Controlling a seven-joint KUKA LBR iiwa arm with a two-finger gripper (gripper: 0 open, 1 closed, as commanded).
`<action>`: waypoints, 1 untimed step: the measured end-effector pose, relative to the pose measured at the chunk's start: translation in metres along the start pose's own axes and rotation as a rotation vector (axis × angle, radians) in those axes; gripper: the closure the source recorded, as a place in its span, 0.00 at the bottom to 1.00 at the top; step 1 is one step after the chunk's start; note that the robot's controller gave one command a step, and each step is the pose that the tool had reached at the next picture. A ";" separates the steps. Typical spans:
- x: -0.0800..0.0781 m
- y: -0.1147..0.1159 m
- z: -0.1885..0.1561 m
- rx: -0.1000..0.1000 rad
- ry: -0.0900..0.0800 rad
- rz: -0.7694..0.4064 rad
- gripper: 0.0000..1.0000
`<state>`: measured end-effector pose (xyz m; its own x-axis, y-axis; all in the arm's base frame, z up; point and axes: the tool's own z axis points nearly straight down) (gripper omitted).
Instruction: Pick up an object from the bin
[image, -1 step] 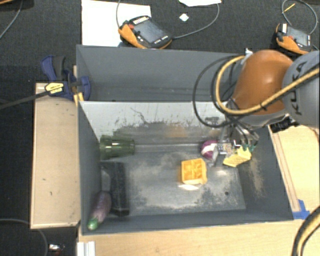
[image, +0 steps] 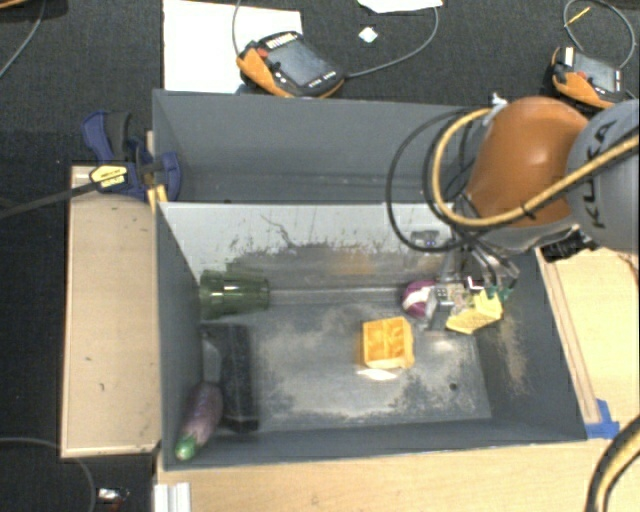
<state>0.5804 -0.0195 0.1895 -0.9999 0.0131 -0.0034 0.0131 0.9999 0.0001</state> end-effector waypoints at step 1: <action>0.092 0.022 0.121 -0.001 0.007 0.160 0.00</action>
Offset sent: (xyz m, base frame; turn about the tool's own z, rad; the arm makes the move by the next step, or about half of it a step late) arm -0.0637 0.0327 -0.0711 0.0653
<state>0.4888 0.0041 0.0678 -0.9850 0.1724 0.0032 0.1724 0.9850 0.0007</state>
